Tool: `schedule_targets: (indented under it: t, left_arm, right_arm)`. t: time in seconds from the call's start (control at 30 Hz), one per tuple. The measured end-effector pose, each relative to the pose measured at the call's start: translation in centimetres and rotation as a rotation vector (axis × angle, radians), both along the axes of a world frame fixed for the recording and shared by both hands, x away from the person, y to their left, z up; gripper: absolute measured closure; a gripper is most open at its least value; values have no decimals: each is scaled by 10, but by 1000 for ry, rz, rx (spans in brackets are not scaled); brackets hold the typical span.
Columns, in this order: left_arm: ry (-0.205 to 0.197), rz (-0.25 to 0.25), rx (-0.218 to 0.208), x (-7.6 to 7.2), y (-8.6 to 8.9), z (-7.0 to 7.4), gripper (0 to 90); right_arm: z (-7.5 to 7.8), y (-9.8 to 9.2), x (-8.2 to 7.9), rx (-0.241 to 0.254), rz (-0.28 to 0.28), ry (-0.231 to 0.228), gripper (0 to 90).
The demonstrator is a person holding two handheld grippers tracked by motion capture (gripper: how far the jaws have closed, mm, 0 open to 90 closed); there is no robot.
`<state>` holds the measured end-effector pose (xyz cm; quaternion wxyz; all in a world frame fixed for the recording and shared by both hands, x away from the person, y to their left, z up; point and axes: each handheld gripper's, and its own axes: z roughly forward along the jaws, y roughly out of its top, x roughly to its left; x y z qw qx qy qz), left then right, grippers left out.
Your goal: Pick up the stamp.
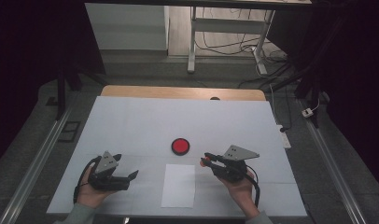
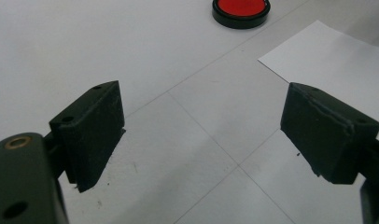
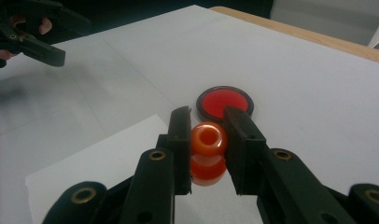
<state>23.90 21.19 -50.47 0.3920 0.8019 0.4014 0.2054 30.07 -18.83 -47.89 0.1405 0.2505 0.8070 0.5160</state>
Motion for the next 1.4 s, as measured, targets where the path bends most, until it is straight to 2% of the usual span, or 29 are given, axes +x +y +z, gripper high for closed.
schedule_targets:
  t: [0.53, 0.9, 1.4]
  left_arm:
    - [-1, -7, 0, 0, -1, -1, 142]
    - [-2, -7, 3, 1, -1, -2, 142]
    - [-1, -13, 1, 1, -3, -2, 142]
  right_arm:
    - [-5, 18, -4, -23, 41, 6, 721]
    - [-8, 33, -8, -26, 87, 13, 721]
    - [-15, 58, -17, -59, 151, 19, 721]
